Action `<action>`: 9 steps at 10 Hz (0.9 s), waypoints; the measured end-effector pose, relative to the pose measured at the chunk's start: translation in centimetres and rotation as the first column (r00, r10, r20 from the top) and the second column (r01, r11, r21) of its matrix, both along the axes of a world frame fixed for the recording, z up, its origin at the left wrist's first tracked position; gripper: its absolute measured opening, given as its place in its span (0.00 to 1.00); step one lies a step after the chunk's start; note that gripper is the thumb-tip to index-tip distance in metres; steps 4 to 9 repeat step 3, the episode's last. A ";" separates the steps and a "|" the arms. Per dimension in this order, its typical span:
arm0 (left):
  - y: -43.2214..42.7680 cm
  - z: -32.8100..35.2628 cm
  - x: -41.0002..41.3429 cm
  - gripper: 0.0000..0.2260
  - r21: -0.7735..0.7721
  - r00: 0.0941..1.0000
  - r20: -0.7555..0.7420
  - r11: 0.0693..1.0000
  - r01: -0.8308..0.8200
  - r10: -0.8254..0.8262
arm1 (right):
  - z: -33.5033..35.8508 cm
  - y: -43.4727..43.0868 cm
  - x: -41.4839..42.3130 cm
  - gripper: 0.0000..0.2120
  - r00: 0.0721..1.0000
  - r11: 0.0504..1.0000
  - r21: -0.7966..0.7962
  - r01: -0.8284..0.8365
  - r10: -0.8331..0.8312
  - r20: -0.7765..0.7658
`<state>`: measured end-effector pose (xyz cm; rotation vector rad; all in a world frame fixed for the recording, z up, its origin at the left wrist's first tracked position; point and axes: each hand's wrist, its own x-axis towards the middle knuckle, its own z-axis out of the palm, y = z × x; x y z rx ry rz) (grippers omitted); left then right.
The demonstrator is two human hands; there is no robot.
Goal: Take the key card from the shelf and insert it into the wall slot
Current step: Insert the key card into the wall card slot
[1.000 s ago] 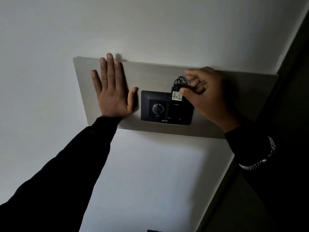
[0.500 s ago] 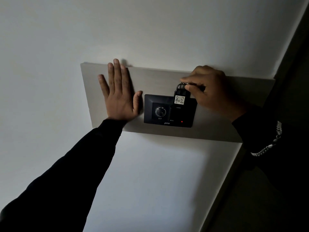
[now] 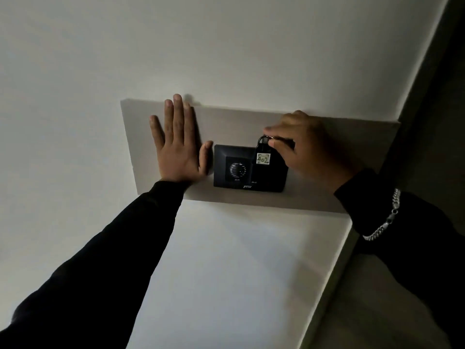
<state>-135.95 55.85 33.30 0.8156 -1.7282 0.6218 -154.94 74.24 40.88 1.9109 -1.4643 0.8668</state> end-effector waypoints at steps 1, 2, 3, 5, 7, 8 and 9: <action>0.9 0.4 0.0 0.33 0.047 0.998 0.001 0.997 0.062 -0.062 | -0.1 0.5 0.2 0.14 1.000 0.999 0.019 0.027 -0.027 0.016; 2.8 2.6 -0.4 0.32 0.054 0.969 0.034 0.969 0.241 -0.243 | 0.5 1.9 1.0 0.20 0.990 1.000 -0.014 -0.025 0.027 0.137; 4.1 6.9 -1.1 0.32 0.009 0.955 0.047 0.956 0.292 -0.292 | 3.3 4.4 2.1 0.18 0.974 0.987 -0.137 -0.082 0.108 0.200; 4.1 6.9 -1.1 0.32 0.009 0.955 0.047 0.956 0.292 -0.292 | 3.3 4.4 2.1 0.18 0.974 0.987 -0.137 -0.082 0.108 0.200; 4.1 6.9 -1.1 0.32 0.009 0.955 0.047 0.956 0.292 -0.292 | 3.3 4.4 2.1 0.18 0.974 0.987 -0.137 -0.082 0.108 0.200; 4.1 6.9 -1.1 0.32 0.009 0.955 0.047 0.956 0.292 -0.292 | 3.3 4.4 2.1 0.18 0.974 0.987 -0.137 -0.082 0.108 0.200; 4.1 6.9 -1.1 0.32 0.009 0.955 0.047 0.956 0.292 -0.292 | 3.3 4.4 2.1 0.18 0.974 0.987 -0.137 -0.082 0.108 0.200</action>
